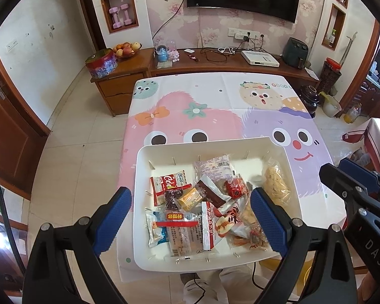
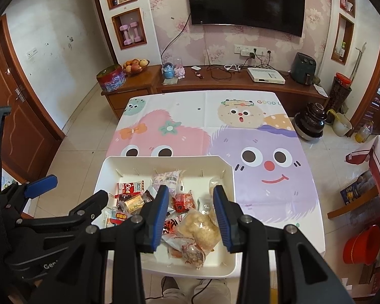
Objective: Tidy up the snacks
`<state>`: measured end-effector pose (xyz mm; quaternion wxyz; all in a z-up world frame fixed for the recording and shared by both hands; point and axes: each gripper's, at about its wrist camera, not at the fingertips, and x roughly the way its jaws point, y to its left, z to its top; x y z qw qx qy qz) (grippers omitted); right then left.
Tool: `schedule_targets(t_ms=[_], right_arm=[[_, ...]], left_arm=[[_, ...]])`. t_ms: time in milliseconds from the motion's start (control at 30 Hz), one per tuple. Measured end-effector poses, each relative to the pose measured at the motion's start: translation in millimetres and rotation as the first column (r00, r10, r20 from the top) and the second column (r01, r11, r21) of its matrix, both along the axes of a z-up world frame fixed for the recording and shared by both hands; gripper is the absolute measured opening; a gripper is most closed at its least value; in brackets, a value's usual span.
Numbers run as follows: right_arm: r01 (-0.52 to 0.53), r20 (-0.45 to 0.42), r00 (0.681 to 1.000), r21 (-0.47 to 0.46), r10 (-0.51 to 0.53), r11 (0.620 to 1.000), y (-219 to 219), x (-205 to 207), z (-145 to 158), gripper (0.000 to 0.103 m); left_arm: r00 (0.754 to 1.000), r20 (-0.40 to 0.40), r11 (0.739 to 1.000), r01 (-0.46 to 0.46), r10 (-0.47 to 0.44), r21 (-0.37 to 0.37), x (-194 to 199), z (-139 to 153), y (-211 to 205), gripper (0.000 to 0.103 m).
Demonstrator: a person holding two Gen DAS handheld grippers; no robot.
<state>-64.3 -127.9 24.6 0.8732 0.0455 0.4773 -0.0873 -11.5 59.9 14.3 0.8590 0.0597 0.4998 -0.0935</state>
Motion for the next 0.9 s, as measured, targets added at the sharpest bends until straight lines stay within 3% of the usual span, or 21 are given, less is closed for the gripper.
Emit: schedule_targets(t_ms=[900], right_arm=[[0.001,0.003,1.0,0.0,-0.001,1.0,0.1,-1.5,1.0,0.037]], left_arm=[[1.0,0.001,1.0,0.003,-0.003,0.002,-0.5,0.0,0.7,0.094]])
